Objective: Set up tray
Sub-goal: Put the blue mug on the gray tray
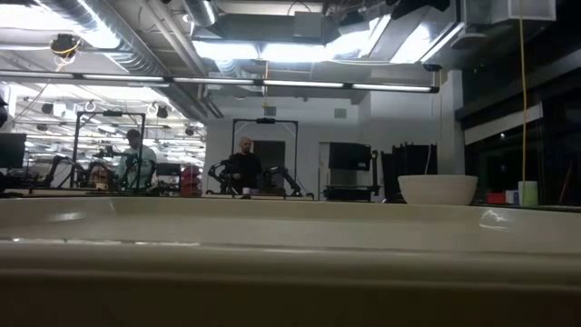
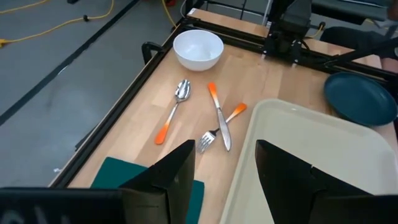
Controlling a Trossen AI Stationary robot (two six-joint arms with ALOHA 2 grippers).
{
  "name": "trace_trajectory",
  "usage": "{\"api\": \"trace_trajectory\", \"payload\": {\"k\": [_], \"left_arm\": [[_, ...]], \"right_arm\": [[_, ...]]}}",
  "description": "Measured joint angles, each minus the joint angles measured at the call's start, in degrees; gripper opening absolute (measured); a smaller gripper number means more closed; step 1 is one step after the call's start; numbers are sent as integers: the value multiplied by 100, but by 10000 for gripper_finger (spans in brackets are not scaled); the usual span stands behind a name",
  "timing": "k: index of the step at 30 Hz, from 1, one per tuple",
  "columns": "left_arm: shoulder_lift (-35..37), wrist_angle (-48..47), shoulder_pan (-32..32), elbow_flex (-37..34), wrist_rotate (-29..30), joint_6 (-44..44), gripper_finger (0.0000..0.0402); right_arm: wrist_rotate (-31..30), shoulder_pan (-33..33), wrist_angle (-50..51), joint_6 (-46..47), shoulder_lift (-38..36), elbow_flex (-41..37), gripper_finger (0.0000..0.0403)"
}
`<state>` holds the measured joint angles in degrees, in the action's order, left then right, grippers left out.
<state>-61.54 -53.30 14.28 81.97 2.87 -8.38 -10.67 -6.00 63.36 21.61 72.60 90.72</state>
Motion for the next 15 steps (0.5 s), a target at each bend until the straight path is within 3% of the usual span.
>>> {"api": "trace_trajectory", "payload": {"k": [3,15], "left_arm": [[0,0,0,0,0,7,164],[-2,0,0,0,-114,13,162]], "right_arm": [[451,7,1,94,0,0,170],[738,67,-1,-101,0,0,170]]}}
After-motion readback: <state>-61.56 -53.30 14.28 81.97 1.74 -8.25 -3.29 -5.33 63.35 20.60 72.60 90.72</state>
